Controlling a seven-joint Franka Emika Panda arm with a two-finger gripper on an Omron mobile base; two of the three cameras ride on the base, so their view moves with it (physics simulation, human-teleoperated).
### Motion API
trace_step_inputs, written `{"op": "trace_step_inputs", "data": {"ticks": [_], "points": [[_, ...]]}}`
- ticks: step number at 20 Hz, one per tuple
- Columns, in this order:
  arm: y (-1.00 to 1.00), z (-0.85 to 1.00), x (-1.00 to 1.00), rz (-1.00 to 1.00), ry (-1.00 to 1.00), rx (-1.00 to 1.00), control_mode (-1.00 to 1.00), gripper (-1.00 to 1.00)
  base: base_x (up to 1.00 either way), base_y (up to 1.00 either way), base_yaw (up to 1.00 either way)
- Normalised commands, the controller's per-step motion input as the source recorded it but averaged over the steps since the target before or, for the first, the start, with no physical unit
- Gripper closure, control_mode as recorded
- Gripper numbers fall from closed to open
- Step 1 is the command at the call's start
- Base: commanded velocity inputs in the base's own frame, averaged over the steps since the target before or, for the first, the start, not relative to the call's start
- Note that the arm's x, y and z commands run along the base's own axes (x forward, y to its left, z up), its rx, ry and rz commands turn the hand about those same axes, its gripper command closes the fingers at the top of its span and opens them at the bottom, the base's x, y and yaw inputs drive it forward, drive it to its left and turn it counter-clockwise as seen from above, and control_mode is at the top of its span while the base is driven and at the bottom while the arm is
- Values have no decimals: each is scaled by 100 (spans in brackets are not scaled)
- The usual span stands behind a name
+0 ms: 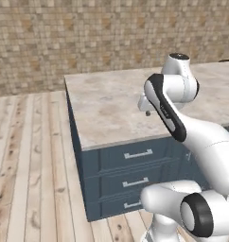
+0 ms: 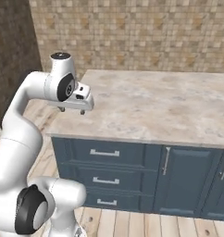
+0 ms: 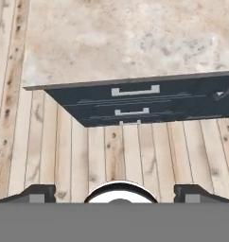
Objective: Take a straw from the drawer in front and place it inside the glass cup on the dining counter.
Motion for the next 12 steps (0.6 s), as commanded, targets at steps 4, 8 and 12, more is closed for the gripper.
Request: {"op": "trace_step_inputs", "data": {"ticks": [4,8,12], "points": [[0,0,0,0,0,0,100,-100,-14,100,-40],[0,0,0,0,0,0,100,-100,0,100,-47],[0,0,0,0,0,0,100,-100,0,100,-51]]}}
